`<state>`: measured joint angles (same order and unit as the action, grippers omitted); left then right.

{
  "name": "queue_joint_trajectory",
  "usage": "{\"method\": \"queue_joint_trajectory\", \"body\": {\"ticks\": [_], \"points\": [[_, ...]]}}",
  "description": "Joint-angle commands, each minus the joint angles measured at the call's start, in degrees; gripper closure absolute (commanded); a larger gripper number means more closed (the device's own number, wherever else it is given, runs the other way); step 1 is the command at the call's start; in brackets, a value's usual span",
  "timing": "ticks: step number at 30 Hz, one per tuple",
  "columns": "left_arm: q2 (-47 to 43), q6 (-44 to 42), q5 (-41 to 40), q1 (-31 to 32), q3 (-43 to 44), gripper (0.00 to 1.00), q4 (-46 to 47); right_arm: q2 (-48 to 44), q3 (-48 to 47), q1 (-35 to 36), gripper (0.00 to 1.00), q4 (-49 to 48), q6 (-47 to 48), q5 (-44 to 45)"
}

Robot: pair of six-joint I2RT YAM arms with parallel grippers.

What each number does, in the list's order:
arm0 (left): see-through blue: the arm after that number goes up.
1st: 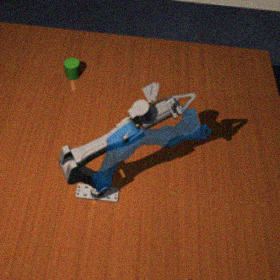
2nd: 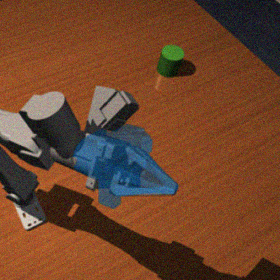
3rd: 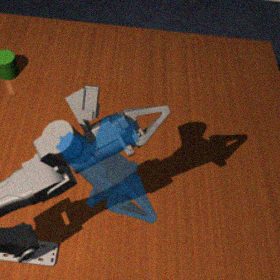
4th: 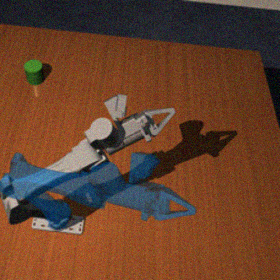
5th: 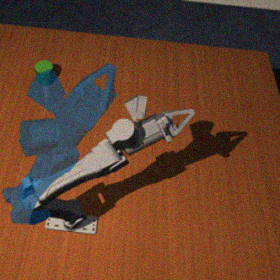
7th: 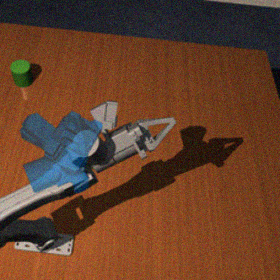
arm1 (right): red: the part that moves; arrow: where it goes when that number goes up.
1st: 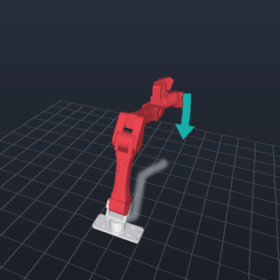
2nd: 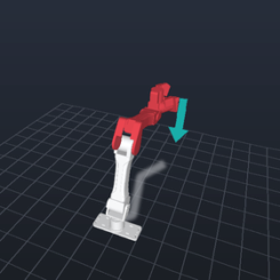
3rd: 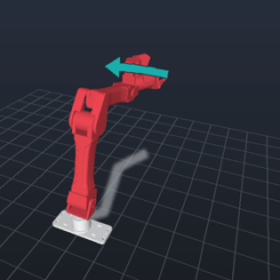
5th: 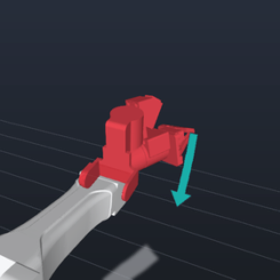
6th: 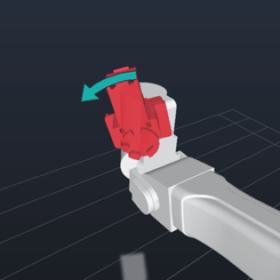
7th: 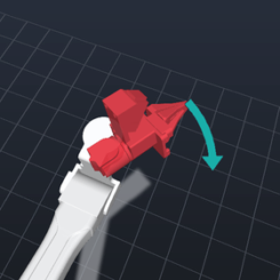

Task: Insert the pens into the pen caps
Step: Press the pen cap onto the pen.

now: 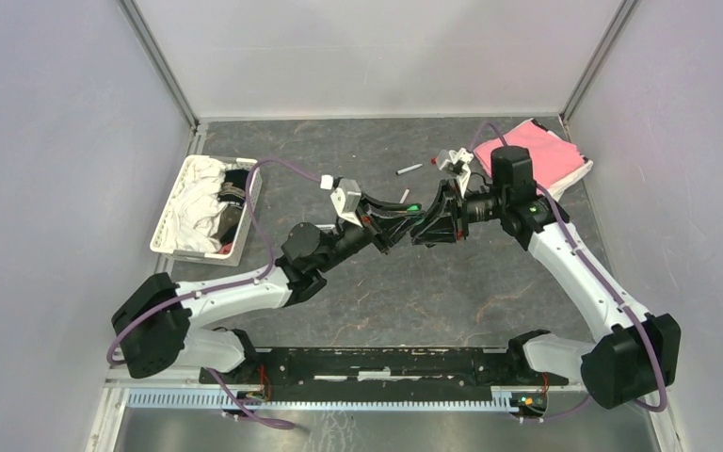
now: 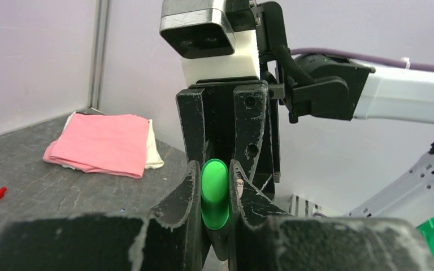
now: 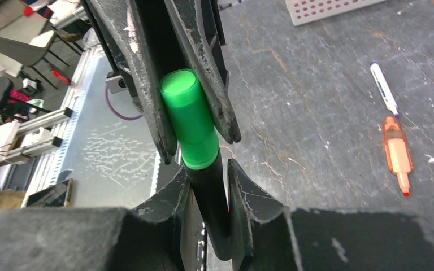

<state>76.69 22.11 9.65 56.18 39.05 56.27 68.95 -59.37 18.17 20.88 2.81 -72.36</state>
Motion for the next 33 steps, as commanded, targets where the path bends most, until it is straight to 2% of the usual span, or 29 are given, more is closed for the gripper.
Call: {"method": "queue_joint_trajectory", "body": {"ticks": [1, 4, 6, 11, 14, 18, 23, 26, 29, 33], "points": [[4.8, -0.2, 21.5, 12.1, -12.1, 0.98, -40.8, -2.3, -7.5, -4.3, 1.0, -36.7, -14.8, 1.5], [5.5, -0.6, 20.0, 12.2, -12.3, 0.98, -43.0, -2.1, -7.8, -4.4, 1.0, -36.0, -14.1, 2.0], [6.2, 0.4, 20.8, 12.3, -13.1, 0.98, -41.2, -2.2, -7.9, -4.6, 1.0, -35.0, -13.4, 2.5], [10.7, 4.8, 26.5, 12.3, -13.7, 0.98, -29.1, -2.4, -6.1, -4.6, 1.0, -37.4, -15.7, 2.6], [14.3, 8.2, 26.8, 12.4, -13.6, 0.98, -21.8, -2.9, -4.8, -4.5, 1.0, -37.4, -15.9, 2.7], [12.8, 12.3, 20.5, 11.5, -12.6, 0.98, -16.6, -3.3, -1.6, -4.2, 1.0, -34.7, -13.0, 3.1], [5.1, 19.3, 8.3, 7.3, -13.0, 0.97, -12.4, -2.4, -0.3, -4.2, 1.0, -15.2, 5.4, 5.0], [1.2, 18.2, 1.2, 6.8, -10.5, 0.93, -17.1, -2.5, 5.6, -4.1, 1.0, -16.2, 6.4, 4.9], [-0.8, 16.6, -2.2, 5.4, -8.5, 0.87, -20.4, -3.0, 9.8, -4.3, 1.0, -18.7, 5.8, 5.7], [-3.6, 19.0, -7.6, 2.6, -9.5, 0.71, -19.5, -1.7, 11.4, -4.2, 1.0, -16.6, 8.1, 5.4]]}}
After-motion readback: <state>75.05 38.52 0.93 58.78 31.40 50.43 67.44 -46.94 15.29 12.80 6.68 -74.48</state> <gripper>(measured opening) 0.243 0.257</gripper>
